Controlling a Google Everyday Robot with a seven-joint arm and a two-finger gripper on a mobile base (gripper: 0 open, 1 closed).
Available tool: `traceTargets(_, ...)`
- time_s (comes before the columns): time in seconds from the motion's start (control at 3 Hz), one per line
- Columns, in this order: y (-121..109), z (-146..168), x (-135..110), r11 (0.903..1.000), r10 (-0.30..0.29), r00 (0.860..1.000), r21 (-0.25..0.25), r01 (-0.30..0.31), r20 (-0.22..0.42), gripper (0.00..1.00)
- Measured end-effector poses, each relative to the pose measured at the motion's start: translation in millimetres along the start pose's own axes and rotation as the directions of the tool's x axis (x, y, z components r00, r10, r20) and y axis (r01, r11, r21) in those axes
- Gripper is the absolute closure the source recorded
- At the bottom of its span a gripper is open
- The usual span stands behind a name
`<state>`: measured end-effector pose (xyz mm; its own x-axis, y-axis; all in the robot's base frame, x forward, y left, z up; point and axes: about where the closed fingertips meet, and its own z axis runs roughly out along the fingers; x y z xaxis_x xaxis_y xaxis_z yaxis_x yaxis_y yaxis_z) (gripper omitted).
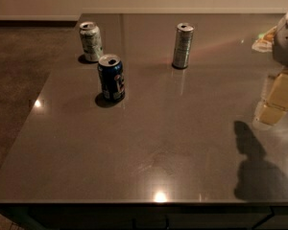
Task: Move redbull can near pepsi can
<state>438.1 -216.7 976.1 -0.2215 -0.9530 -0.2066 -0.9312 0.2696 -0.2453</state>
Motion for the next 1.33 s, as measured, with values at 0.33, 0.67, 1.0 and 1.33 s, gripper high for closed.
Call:
traceTargets(0.33, -5.0, 0.0, -2.5, 0.9999, 0.007, 1.0, 0.016, -0.007, 0.001, 0.0)
traceTargets(0.67, -25.5, 9.3, -10.2, 0.9981, 0.057, 0.998, 0.025, -0.057, 0.012, 0.0)
traceTargets(1.0, -55.5, 26.2, -20.6, 0.989, 0.143, 0.988, 0.029, -0.145, 0.055, 0.0)
traceTargets(1.33, -88.1, 42.6, -30.9, 0.9682, 0.236, 0.967, 0.061, -0.243, 0.101, 0.0)
